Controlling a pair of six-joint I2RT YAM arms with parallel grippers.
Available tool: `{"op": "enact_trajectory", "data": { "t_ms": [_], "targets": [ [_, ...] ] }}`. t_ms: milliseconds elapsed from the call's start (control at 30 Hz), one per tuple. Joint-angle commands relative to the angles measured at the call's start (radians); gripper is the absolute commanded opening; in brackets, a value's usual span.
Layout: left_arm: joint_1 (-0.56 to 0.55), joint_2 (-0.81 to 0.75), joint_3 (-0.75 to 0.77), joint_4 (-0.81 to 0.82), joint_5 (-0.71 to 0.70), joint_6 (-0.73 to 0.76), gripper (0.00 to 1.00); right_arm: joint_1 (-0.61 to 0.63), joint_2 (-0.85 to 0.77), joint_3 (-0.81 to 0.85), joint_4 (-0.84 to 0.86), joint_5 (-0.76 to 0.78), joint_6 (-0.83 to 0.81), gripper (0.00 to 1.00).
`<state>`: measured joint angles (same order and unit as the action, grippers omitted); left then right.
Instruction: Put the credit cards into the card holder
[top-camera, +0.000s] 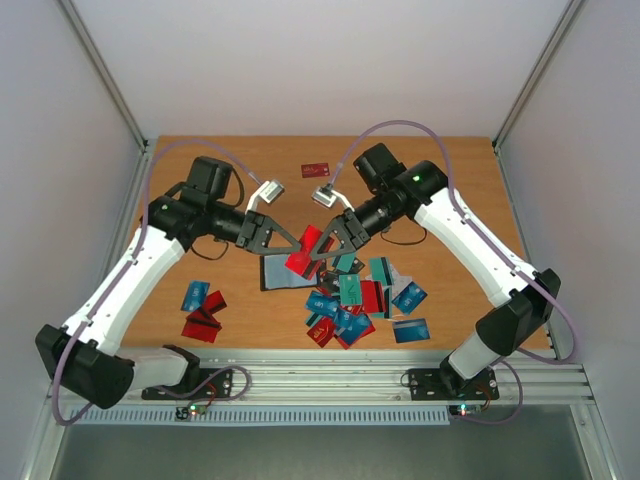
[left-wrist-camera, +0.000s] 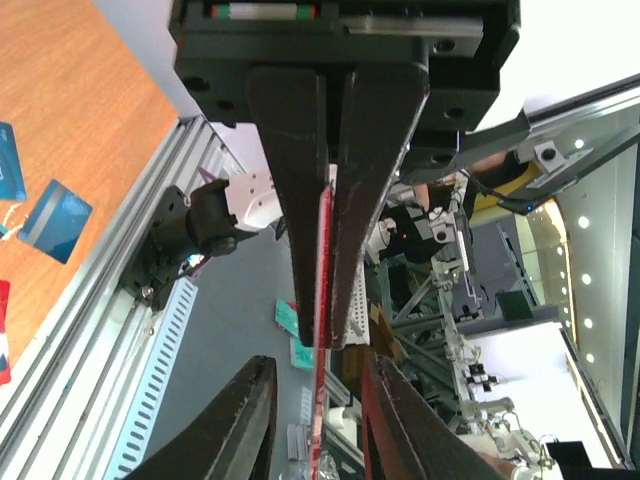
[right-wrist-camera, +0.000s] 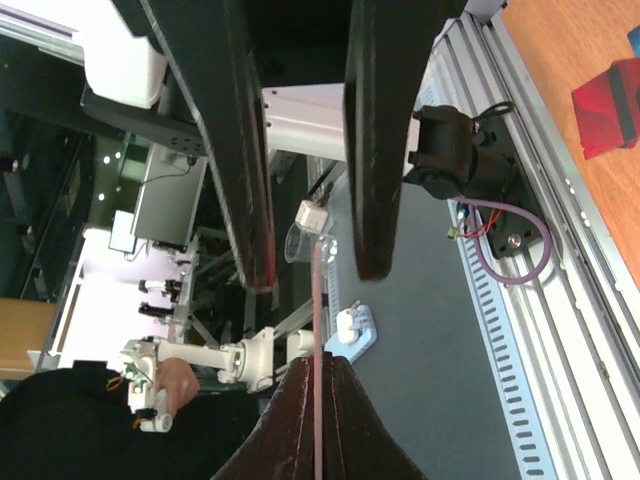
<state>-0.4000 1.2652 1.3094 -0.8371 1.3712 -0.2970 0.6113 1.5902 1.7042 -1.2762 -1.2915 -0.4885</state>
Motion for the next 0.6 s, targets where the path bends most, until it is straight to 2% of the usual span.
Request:
{"op": "enact_trajectory", "data": {
  "t_ms": [0, 167, 300, 367, 433, 467, 533, 567],
  "targets": [
    [-0.034, -0.001, 0.016, -0.097, -0.008, 0.096, 0.25, 0.017, 0.020, 0.034, -0.029, 0.021, -0.035, 0.01],
    [-0.059, -0.004, 0.008, -0.085, -0.028, 0.096, 0.14, 0.027, 0.031, 0.055, -0.047, 0.035, -0.040, 0.01],
    [-0.066, -0.011, -0.003, -0.060, -0.043, 0.089, 0.01, 0.042, 0.036, 0.055, -0.060, 0.043, -0.046, 0.01],
    [-0.068, -0.019, -0.017, -0.025, -0.056, 0.068, 0.00, 0.045, 0.034, 0.056, -0.062, 0.053, -0.046, 0.01],
    [-0.067, -0.036, -0.037, 0.025, -0.093, 0.037, 0.00, 0.045, 0.033, 0.060, -0.057, 0.098, -0.027, 0.10],
    [-0.063, -0.049, -0.050, 0.055, -0.126, 0.006, 0.00, 0.045, 0.033, 0.062, -0.050, 0.136, -0.008, 0.17],
    [-0.048, -0.081, -0.098, 0.125, -0.208, -0.045, 0.00, 0.041, 0.022, 0.033, -0.001, 0.223, 0.051, 0.40],
    [-0.034, -0.099, -0.136, 0.165, -0.248, -0.090, 0.00, 0.039, 0.010, 0.006, 0.041, 0.263, 0.093, 0.48]
  ]
}}
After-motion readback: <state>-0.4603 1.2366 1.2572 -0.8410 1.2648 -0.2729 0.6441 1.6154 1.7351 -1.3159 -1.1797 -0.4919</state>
